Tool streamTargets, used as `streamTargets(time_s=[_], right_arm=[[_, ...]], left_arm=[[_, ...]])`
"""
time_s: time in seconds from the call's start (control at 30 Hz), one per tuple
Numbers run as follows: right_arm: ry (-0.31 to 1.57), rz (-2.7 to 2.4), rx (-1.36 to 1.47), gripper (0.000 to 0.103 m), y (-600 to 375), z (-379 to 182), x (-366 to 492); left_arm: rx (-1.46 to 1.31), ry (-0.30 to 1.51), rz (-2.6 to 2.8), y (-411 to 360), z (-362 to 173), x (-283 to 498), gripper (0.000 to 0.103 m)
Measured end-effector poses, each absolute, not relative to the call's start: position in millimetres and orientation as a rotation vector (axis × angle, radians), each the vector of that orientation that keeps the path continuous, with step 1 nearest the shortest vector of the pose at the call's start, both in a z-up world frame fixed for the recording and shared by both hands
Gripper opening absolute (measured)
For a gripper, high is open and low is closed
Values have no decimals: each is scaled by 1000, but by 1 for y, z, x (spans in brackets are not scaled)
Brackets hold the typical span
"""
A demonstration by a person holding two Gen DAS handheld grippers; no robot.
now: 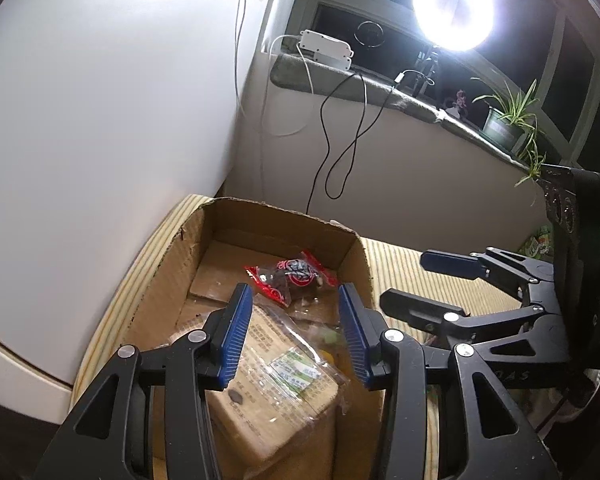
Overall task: Organize snacks
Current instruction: 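Open the left tool over the box while the right tool releases the green candy, then move both tools back over the candies on the bed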
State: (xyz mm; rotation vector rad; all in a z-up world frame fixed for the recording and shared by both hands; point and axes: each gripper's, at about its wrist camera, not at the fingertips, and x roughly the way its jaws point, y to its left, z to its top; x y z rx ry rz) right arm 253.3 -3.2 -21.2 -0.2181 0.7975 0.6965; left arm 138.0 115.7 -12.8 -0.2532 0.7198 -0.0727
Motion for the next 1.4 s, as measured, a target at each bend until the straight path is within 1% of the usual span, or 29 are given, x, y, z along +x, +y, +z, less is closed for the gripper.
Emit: streamTargets(time_s=[0.17, 0.23, 0.27, 0.63, 1.0, 1.1, 1.13, 1.3, 1.4], right_arm=[[790, 674, -220, 75, -22, -13, 244], [792, 660, -220, 75, -34, -11, 240], [790, 650, -219, 76, -41, -10, 238], [805, 529, -169, 76, -134, -12, 213], [857, 373, -97, 76, -231, -40, 187], [876, 337, -83, 76, -251, -50, 185], [885, 322, -79, 76, -260, -54, 185], [918, 295, -71, 76, -285, -69, 182], [937, 315, -92, 76, -289, -79, 184]], left_arm=[[-252, 715, -93, 106, -7, 131, 44], [-253, 713, -109, 99, -4, 128, 54], [-252, 711, -116, 96, -4, 126, 55], [-199, 721, -228, 41, -3, 112, 55], [-153, 797, -365, -22, -24, 109, 55], [-133, 828, -408, -40, -33, 107, 54], [-129, 838, -420, -45, -35, 108, 50], [-101, 893, -479, -67, -47, 107, 42], [-82, 926, -506, -78, -56, 108, 41]])
